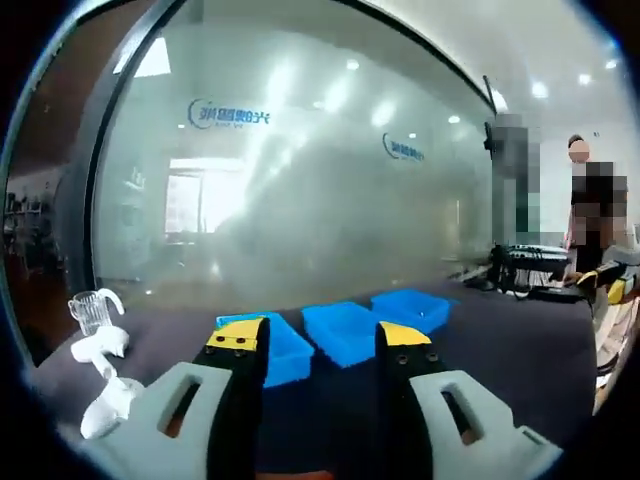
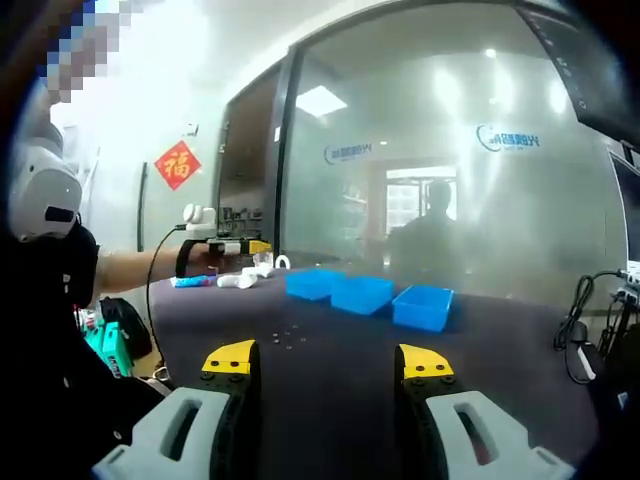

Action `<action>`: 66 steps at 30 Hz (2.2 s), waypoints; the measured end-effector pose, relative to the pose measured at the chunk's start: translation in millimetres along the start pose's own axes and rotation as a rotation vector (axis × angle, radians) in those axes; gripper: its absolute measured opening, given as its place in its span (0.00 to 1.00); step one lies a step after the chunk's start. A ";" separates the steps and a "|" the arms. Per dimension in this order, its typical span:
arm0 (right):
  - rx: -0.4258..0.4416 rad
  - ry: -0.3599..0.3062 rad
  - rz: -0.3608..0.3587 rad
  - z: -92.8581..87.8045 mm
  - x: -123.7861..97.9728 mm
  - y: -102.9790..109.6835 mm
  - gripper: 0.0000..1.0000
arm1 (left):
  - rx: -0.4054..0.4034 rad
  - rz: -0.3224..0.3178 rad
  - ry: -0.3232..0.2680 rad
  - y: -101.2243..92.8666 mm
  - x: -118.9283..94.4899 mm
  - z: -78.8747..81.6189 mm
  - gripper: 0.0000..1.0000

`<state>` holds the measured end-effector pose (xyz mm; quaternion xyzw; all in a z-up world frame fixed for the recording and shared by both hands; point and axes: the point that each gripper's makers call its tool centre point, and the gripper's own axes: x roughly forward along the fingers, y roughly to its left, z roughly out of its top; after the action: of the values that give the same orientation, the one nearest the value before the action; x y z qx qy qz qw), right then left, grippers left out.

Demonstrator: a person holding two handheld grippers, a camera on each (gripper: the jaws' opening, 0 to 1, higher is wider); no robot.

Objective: Sort the screws, nuts, and washers into the corresponding bins

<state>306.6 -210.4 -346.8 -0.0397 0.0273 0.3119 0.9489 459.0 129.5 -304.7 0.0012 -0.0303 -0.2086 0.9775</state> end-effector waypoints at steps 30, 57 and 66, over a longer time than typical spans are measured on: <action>-0.003 -0.015 -0.002 4.1 9.0 -2.4 0.49 | -0.033 -0.152 0.042 -60.6 -104.3 -42.6 0.42; -0.003 -0.004 0.015 -1.5 7.4 5.1 0.49 | -0.006 -0.388 0.246 -80.4 -104.6 -63.0 0.44; -0.018 0.013 0.027 -2.4 7.0 5.9 0.49 | 0.011 -0.405 0.271 -79.2 -102.7 -60.8 0.44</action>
<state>308.7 -201.8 -350.1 -0.0500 0.0310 0.3246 0.9440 336.8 98.5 -372.6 0.0407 0.1006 -0.3983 0.9108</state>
